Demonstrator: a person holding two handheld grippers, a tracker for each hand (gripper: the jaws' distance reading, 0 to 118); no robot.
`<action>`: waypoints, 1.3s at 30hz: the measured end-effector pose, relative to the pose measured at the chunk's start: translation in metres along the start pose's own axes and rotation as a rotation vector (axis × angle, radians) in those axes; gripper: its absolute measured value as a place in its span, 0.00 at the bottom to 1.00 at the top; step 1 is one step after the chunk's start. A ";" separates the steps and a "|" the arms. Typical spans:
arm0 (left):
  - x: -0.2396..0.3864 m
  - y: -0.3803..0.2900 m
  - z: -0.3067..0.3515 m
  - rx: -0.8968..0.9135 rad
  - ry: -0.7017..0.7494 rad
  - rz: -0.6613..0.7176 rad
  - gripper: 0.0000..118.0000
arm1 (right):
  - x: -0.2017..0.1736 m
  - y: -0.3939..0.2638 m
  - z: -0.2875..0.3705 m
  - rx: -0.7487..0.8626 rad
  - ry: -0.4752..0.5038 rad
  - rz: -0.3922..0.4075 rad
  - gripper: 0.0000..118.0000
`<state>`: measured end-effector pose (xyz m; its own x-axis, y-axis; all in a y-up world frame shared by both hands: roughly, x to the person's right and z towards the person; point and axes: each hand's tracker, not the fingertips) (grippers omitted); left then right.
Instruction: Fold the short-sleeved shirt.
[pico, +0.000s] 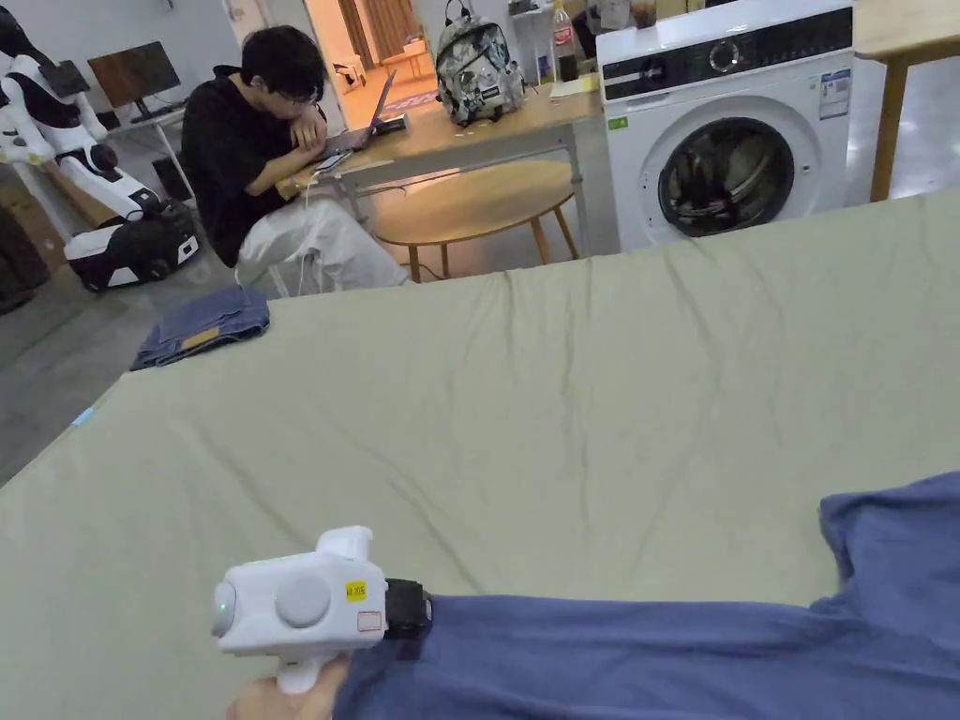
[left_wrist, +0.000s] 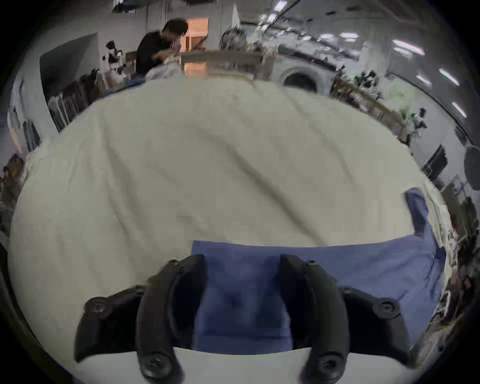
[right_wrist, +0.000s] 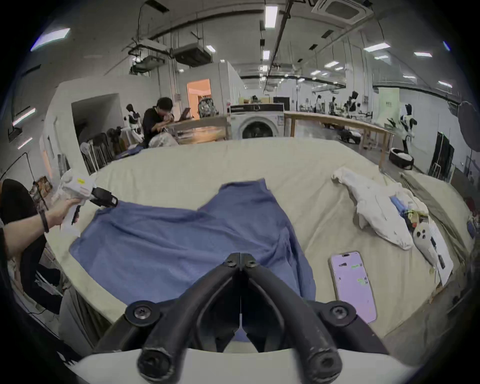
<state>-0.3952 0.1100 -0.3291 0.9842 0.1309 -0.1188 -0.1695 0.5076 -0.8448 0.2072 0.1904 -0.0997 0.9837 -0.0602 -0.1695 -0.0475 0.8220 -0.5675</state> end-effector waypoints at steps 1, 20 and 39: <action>0.000 -0.001 -0.001 0.002 0.007 0.007 0.38 | 0.001 0.000 0.000 -0.009 -0.011 0.009 0.00; 0.031 -0.006 0.010 -0.051 0.020 -0.074 0.00 | 0.072 0.086 -0.261 -0.521 -0.130 -0.061 0.24; -0.023 -0.185 0.181 0.251 -0.141 -0.118 0.00 | 0.039 -0.006 0.019 -0.146 -0.076 -0.144 0.01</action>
<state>-0.3959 0.1668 -0.0759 0.9841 0.1668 0.0611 -0.0790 0.7187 -0.6908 0.2491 0.1937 -0.0876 0.9921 -0.1237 -0.0205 0.0751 0.7172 -0.6928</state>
